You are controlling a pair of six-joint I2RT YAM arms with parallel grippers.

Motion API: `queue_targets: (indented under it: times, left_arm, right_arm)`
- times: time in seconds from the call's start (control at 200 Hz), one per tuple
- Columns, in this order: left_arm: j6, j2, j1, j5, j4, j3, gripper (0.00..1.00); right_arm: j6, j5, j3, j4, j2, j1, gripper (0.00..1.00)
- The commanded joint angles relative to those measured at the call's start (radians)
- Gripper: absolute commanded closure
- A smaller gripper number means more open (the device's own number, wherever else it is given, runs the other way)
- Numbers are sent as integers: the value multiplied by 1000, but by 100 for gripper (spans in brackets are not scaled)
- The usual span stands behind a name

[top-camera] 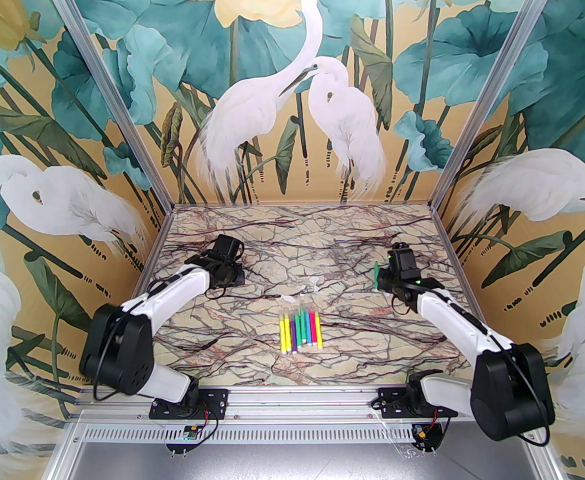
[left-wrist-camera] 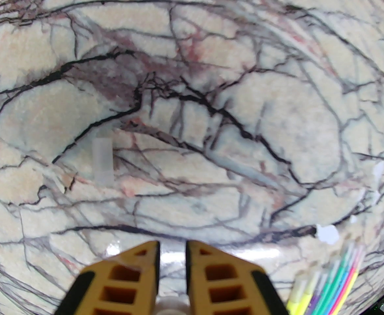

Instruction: Open the pen caps

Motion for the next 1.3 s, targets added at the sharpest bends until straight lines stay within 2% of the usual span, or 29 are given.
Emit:
queue_targets:
  times: [0.0, 0.215, 0.43, 0.635, 1.295]
  left_arm:
    - [28, 42, 9, -35, -19, 53, 100]
    - [46, 134, 9, -71, -45, 99, 100]
    - [44, 189, 23, -21, -36, 110, 100]
    - [49, 210, 26, -16, -40, 124, 100]
    - [56, 210, 63, 41, -22, 111, 100]
  right_arm:
    - [-21, -18, 38, -13, 52, -28, 100]
    - [-26, -9, 78, -8, 153, -44, 100]
    - [-36, -28, 134, -18, 245, -68, 100]
    - [-40, -61, 183, -37, 310, -91, 99]
    - [-31, -68, 269, -113, 431, -101, 87]
